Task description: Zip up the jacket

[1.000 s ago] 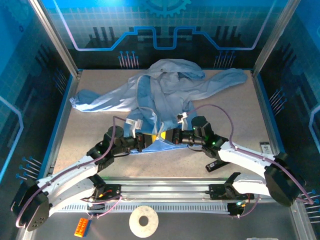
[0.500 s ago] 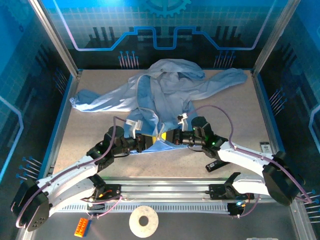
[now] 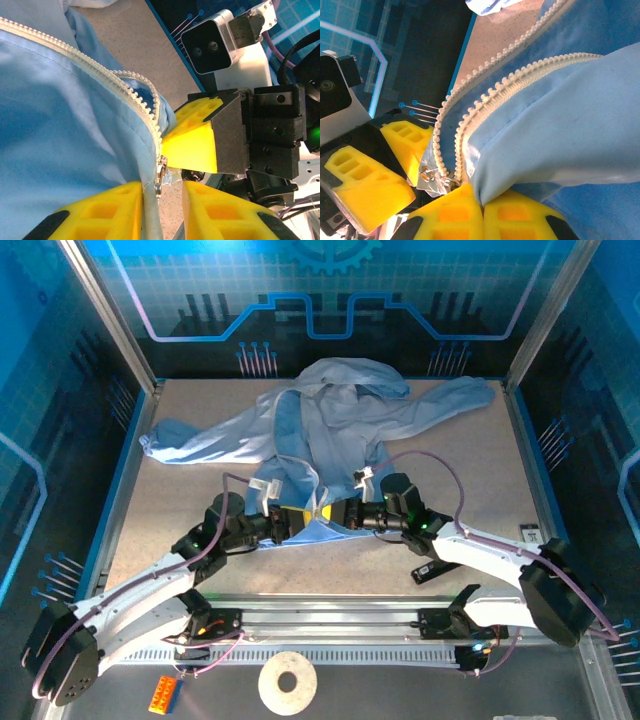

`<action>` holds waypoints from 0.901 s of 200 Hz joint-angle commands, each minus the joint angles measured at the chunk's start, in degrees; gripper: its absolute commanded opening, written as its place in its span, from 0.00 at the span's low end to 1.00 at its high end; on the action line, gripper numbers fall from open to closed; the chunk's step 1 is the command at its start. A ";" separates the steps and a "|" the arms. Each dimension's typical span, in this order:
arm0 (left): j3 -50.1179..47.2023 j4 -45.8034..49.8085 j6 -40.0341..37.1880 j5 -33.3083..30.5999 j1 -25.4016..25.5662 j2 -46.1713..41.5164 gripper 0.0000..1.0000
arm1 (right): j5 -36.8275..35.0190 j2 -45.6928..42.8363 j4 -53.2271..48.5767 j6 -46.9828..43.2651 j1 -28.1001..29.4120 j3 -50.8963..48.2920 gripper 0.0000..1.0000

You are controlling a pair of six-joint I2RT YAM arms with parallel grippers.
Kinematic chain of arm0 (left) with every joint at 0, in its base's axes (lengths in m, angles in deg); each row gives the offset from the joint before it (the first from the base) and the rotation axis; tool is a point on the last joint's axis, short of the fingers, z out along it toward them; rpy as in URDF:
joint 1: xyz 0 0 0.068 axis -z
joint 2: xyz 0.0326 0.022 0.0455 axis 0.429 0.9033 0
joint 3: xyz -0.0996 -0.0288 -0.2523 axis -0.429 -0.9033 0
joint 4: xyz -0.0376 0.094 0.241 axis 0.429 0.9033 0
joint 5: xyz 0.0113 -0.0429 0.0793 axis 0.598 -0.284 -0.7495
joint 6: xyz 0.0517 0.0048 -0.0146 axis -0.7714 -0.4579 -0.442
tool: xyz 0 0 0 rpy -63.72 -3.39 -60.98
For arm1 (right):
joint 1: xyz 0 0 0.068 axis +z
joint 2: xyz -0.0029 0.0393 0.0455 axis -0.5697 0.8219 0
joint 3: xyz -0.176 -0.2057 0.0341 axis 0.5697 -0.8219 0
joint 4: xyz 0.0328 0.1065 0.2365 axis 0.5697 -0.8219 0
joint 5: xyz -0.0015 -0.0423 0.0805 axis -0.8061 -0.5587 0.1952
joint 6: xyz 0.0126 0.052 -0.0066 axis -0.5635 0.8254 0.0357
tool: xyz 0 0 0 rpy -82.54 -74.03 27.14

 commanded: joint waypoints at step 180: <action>4.78 21.74 -5.97 7.30 -0.32 9.19 0.00 | -0.43 0.62 -0.84 -0.41 -0.15 -4.51 0.21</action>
